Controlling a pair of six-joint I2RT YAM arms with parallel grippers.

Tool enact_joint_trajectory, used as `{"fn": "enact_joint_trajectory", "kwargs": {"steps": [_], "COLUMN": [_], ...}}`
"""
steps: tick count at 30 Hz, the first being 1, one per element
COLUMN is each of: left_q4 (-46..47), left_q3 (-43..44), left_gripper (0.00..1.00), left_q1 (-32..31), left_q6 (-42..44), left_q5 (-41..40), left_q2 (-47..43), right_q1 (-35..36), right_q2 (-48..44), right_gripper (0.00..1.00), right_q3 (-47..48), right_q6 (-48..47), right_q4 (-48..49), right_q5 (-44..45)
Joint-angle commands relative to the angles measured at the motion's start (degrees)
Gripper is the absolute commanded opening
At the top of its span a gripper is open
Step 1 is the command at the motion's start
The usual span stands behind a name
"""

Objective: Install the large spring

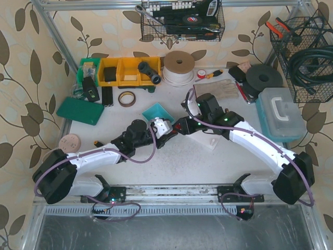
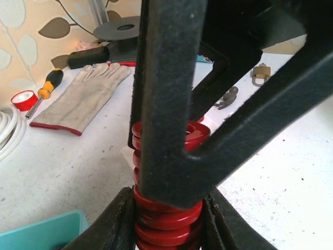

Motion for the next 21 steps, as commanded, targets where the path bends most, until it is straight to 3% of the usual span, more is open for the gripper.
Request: {"fn": "enact_joint_trajectory", "kwargs": {"steps": [1,4,5,7,11,16,21], "left_q4": [4.7,4.9,4.9,4.3,3.7,2.5,-3.9], "left_q3": [2.0,1.7,1.7,1.8,1.2,-0.7,-0.8], "left_gripper": [0.0,0.0,0.07,0.34,0.66,0.76,0.8], "left_q1": [-0.7,-0.7,-0.7,-0.7,-0.7,-0.7,-0.6], "left_q6": [1.3,1.3,1.2,0.6,0.1,0.5,3.8], "left_q5": [1.2,0.1,-0.5,-2.1,-4.6,-8.1,-16.4], "left_q2": [-0.2,-0.2,-0.2,-0.1,-0.4,-2.6,-3.8], "right_q1": [0.5,0.4,0.4,0.4,0.4,0.4,0.4], "right_q2": [0.3,-0.4,-0.9,-2.1,-5.4,-10.5,-14.6], "right_gripper": [0.42,0.18,0.14,0.05,0.0,0.0,0.0], "right_q3": [0.8,0.5,0.3,-0.2,-1.6,-3.2,-2.8], "right_q6": [-0.6,-0.8,-0.8,-0.7,-0.5,-1.6,-2.5], "right_q4": [1.3,1.1,1.1,1.4,0.9,-3.6,-16.5], "right_q5": [-1.6,-1.2,-0.8,0.6,6.2,18.2,31.5]}}
